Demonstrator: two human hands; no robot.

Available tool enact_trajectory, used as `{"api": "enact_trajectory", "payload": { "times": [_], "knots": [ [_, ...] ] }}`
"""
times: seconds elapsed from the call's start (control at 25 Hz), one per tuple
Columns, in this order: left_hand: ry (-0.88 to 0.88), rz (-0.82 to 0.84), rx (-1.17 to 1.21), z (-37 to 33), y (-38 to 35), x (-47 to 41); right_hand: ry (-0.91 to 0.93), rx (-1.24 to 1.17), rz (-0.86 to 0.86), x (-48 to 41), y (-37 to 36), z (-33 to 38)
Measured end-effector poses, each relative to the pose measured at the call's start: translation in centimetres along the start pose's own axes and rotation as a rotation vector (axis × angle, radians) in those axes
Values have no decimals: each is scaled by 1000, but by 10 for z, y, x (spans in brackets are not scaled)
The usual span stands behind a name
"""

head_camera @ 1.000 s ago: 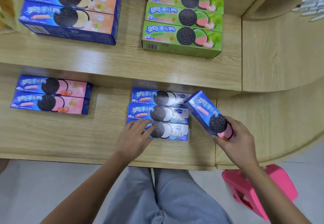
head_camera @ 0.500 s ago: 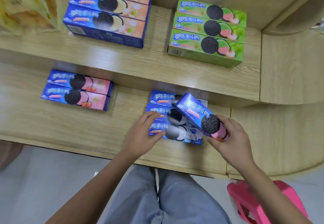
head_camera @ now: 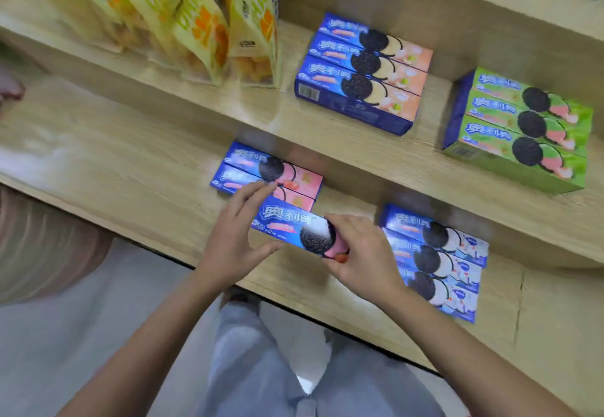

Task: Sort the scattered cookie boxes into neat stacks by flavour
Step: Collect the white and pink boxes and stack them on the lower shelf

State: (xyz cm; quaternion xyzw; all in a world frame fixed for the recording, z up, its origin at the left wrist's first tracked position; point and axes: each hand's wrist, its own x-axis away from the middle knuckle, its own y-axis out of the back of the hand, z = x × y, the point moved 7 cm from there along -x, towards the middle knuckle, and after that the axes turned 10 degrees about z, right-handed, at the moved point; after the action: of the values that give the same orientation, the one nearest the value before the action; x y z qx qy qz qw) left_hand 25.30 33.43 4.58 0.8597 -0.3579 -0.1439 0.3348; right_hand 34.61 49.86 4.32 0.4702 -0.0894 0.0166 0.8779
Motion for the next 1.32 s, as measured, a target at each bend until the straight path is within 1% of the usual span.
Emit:
{"api": "enact_trajectory", "payload": {
  "times": [0.08,0.16,0.24,0.36,0.52,0.64,0.68,0.72,0.76,0.8,0.84,0.88,0.92,0.96,1.04,1.16,1.32],
  "knots": [
    [7,69,-154,42,26,5,0,-3,11,-28,-33,33],
    [21,129,-209,87,46,12,-21,-12,22,-50,-65,58],
    [47,168,-215,125,56,19,-49,-15,44,-69,-95,74],
    [123,202,-179,165,48,27,-111,-6,107,-88,-134,77],
    [177,236,-93,189,21,22,-198,18,144,-95,-158,60],
    [251,199,21,183,16,14,-248,143,63,-89,-146,54],
    [281,175,73,182,15,11,-297,183,11,-83,-141,51],
    [311,158,114,182,14,10,-387,194,-56,-74,-135,46],
    [332,151,142,183,13,9,-512,152,-128,-63,-131,37],
    [346,157,162,184,10,8,-645,61,-200,-51,-127,29],
    [351,169,171,185,8,7,-760,-68,-242,-40,-130,17],
    [351,182,169,187,7,5,-824,-212,-260,-33,-135,8],
    [339,194,168,188,6,2,-825,-362,-264,-31,-140,1],
    [323,201,174,187,5,0,-780,-488,-270,-32,-143,-2],
    [300,198,175,184,7,-7,-699,-644,-280,-38,-139,-6],
    [340,187,165,186,7,-14,-677,-648,-295,-45,-130,-15],
    [397,146,248,188,8,-12,-676,-636,-272,-49,-126,-14]
  ]
}}
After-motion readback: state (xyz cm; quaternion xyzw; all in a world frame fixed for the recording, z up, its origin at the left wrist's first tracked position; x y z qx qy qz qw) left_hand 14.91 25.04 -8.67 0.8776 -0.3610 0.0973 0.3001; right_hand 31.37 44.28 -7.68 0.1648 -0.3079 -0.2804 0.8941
